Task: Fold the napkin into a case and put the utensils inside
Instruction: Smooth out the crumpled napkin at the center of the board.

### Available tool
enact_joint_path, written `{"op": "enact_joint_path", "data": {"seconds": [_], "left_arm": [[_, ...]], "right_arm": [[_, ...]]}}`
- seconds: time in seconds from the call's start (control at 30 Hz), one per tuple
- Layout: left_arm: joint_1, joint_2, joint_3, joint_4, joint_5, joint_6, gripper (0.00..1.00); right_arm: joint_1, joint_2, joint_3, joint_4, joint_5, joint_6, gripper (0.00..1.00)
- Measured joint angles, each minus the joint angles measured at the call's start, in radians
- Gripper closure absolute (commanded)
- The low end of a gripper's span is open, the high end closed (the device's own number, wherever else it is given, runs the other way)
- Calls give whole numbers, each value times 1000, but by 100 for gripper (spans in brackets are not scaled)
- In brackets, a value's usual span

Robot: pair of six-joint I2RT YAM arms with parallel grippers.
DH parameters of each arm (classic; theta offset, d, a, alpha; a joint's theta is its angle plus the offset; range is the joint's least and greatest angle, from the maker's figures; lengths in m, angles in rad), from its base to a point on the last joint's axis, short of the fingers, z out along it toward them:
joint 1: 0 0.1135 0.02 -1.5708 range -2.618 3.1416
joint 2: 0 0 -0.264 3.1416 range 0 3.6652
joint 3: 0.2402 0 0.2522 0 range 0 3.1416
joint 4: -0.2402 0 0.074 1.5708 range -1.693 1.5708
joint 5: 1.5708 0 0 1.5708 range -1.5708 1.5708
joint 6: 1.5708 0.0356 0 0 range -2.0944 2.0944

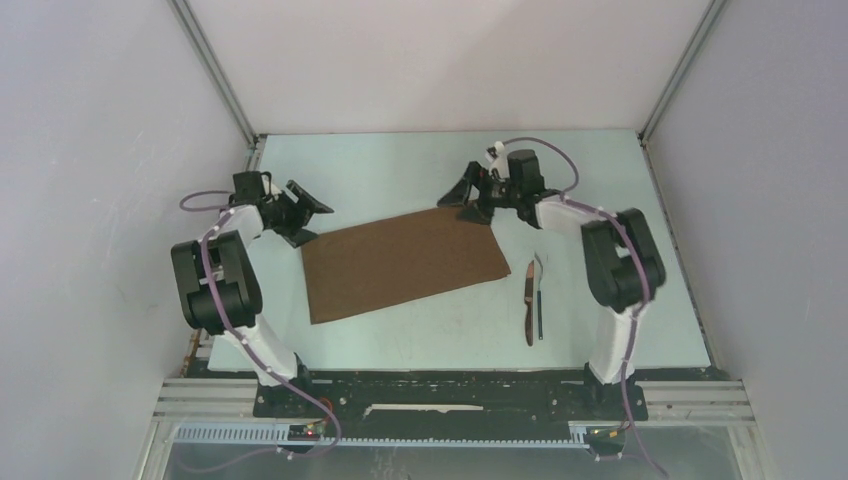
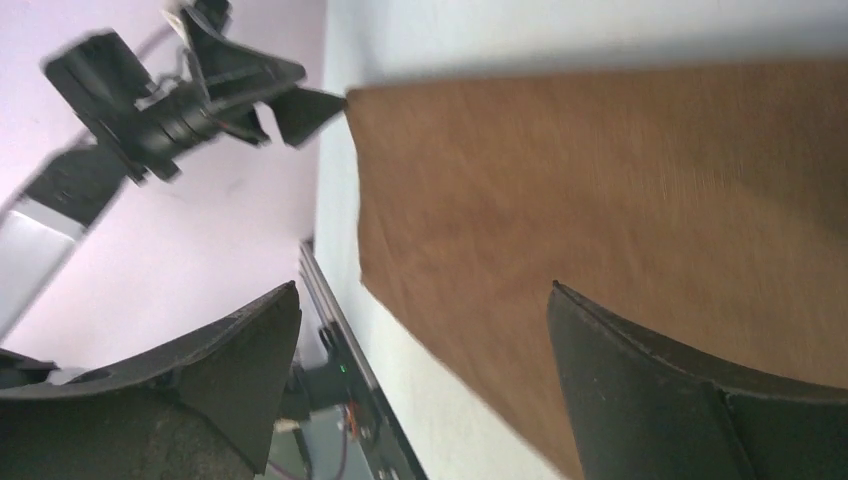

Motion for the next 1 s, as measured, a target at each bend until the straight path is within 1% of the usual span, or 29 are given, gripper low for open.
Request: {"op": "enact_joint_path", "data": {"seconds": [0.07,0.13,0.2,0.27,0.37,0.57,0.8,0.9,1.0], "left_arm": [[0,29,0,58,20,-39,16],[2,63,0,101,29,-69,16],[8,100,1,131,31,-90,16],[21,138,8,142,34,-106,16],[54,183,24,148,58,-134,17],[106,230,68,163,71,-152,17],[124,276,133,144,80,-148,17],[124,285,168,107,67,-119,16],[125,279,198,66,23,-67,15]], "right_arm": [[18,118,84,129,-26,89,0],[30,231,166,204,-33,149,0],[36,340,255,232,-35,192,0],[36,411,315,243,-31,213,0],[31,474,370,247,-26,232,0],[-32,492,375,244,-13,246,0],[-111,492,359,244,1,270,0],[-132,492,359,241,2,270,0],[-140,492,375,207,-4,251,0]]}}
